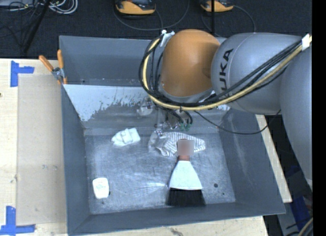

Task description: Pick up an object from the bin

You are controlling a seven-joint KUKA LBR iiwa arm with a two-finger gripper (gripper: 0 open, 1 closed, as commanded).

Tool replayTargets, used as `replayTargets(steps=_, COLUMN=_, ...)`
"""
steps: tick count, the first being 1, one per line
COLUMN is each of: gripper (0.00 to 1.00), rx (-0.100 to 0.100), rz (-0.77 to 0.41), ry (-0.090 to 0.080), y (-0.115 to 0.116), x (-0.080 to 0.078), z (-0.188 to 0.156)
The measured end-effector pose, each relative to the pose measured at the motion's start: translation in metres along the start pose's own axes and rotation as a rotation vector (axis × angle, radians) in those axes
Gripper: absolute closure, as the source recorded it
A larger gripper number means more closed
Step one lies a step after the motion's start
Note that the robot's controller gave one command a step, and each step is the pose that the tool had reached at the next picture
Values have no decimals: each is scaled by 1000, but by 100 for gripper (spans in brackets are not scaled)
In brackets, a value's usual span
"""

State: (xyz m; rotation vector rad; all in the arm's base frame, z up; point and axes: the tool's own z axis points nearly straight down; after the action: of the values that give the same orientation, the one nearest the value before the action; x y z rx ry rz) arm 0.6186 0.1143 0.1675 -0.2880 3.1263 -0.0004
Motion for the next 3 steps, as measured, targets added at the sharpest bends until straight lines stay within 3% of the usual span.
replayTargets(steps=1, gripper=0, rx=-1, rz=-40, ry=-4, y=23, x=-7, z=64)
replayTargets(steps=2, gripper=100, rx=-3, rz=-84, ry=10, y=32, x=-10, z=92)
replayTargets(steps=3, gripper=100, rx=-3, rz=-83, ry=10, y=32, x=-10, z=92)
